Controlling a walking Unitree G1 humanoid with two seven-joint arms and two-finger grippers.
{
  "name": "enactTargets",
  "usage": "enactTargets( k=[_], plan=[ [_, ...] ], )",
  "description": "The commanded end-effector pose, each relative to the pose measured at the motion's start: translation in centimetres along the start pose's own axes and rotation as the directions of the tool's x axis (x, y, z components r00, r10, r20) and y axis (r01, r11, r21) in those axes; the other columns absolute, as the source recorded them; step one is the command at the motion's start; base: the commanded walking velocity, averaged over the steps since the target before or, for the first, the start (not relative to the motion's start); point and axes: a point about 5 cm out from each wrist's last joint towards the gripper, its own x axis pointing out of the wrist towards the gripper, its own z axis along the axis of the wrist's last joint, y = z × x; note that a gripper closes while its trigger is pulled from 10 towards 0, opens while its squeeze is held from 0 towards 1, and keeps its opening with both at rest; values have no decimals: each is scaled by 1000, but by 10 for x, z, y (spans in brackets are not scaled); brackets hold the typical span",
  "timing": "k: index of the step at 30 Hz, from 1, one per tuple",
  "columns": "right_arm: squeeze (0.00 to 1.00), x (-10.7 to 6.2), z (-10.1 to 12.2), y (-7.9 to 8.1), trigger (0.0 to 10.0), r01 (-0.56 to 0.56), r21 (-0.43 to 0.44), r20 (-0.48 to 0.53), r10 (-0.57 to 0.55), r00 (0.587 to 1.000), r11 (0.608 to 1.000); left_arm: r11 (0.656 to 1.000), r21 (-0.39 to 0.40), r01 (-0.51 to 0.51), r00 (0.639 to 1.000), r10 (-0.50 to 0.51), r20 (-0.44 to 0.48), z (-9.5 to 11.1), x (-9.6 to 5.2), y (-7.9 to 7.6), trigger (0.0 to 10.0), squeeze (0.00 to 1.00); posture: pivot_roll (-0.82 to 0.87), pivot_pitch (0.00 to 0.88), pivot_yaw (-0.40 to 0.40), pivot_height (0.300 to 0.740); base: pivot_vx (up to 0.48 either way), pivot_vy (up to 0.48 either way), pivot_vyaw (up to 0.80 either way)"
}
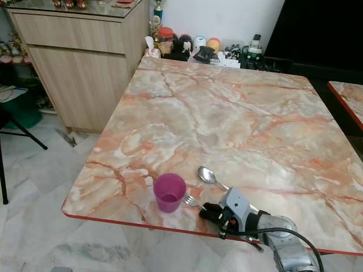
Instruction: Setting the table
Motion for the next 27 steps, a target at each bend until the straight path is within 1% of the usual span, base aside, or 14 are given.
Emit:
enactTargets(
  k=[1,10,11,14,15,16,17,20,22,23,24,27],
  plan=[
    [0,0,-27,11,0,-22,51,-123,28,992,998,1000,0,9,999,-9,-34,-9,-2,-3,10000,0,66,141,-67,740,0,0,0],
    [0,-1,-32,12,0,5,55,-144,3,990,998,1000,4,17,999,-17,-38,-10,-2,-5,10000,0,63,133,-67,740,0,0,0],
    [0,-1,-34,10,0,31,53,-155,-23,988,998,1000,4,17,999,-17,-38,-10,-2,-5,10000,0,63,133,-67,740,0,0,0],
    [0,0,-33,5,0,79,48,-145,-72,987,996,1000,4,16,999,-16,-37,-10,-2,-5,10000,0,66,136,-68,740,0,0,0],
    [0,0,-30,0,0,122,50,-132,-115,985,991,1000,4,15,999,-15,-37,-10,-2,-4,10000,0,66,136,-68,740,0,0,0],
    [0,0,-29,-2,0,139,52,-125,-132,983,989,1000,4,14,999,-14,-37,-10,-2,-4,10000,0,65,138,-69,740,0,0,0],
    [0,0,-26,-7,0,187,63,-104,-180,978,980,1000,4,14,999,-13,-37,-10,-2,-4,10000,0,65,140,-68,740,0,0,0],
    [0,1,-19,-12,0,242,78,-61,-238,969,967,1000,4,14,999,-14,-40,-11,-2,-4,10000,0,64,141,-68,740,0,0,0],
    [0,2,-17,-13,0,251,74,-51,-248,967,965,1000,4,14,999,-14,-40,-11,-2,-4,10000,0,65,143,-68,740,0,0,0],
    [0,3,-14,-13,0,257,72,-31,-255,966,964,1000,4,14,999,-14,-40,-11,-2,-4,10000,0,65,143,-68,740,0,0,0],
    [0,4,-8,-14,0,269,80,12,-271,963,960,1000,4,13,999,-13,-40,-11,-2,-4,10000,0,64,143,-67,740,0,0,0],
    [0,6,2,-17,0,303,90,69,-309,948,949,1000,6,14,999,-14,-41,-11,-2,-4,10000,0,63,144,-67,740,0,0,0]
  ],
)
